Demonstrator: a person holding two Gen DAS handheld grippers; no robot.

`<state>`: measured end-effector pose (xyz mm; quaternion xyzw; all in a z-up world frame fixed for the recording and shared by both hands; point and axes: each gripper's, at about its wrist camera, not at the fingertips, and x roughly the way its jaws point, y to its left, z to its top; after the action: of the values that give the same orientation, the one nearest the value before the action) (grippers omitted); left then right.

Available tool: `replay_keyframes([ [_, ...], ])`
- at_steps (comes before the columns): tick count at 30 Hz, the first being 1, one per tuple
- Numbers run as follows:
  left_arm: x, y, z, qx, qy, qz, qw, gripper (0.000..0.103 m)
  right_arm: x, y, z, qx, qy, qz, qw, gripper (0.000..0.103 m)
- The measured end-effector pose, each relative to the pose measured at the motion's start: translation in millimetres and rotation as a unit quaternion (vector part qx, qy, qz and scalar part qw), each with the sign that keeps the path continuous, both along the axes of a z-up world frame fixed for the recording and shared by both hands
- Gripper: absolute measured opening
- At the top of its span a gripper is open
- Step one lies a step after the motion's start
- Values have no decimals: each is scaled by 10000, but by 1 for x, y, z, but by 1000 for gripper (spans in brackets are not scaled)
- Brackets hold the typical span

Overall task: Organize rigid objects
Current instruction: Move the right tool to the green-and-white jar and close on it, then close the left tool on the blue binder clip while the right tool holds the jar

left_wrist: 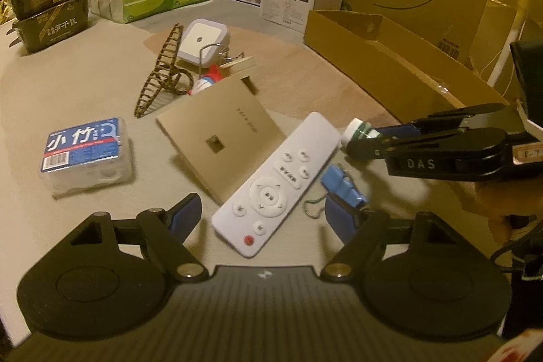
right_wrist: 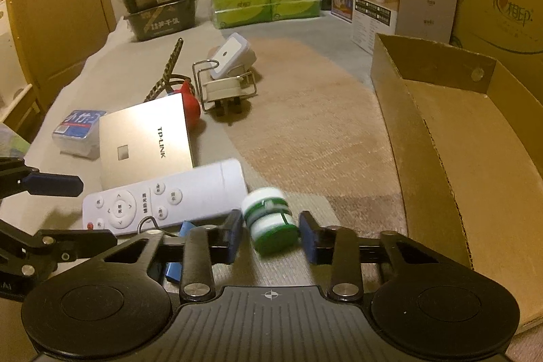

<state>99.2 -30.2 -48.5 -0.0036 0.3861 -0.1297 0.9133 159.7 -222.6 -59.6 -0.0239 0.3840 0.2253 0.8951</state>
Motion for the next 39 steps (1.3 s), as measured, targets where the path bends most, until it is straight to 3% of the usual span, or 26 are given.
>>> replay_keyframes([
  [9, -4, -37, -4, 105, -69, -613, 9980, 75, -14, -22, 15, 182, -198, -274, 9993, 31],
  [13, 3, -55, -10, 392, -156, -1041, 9937, 64, -21, -32, 23, 250, -274, -346, 9987, 31],
  [20, 15, -67, -14, 624, -234, -1352, 9886, 41, -24, -38, 27, 300, -337, -397, 9982, 31],
  [26, 15, -76, -19, 718, -88, -1535, 9855, 30, -25, -39, 26, 322, -322, -411, 9981, 31],
  [34, 0, -80, -18, 288, 50, -1707, 9849, 30, -32, -44, 30, 326, -326, -466, 9979, 31],
  [39, 0, -81, -16, 740, -257, -1892, 9788, 33, -37, -50, 36, 313, -381, -514, 9975, 31],
])
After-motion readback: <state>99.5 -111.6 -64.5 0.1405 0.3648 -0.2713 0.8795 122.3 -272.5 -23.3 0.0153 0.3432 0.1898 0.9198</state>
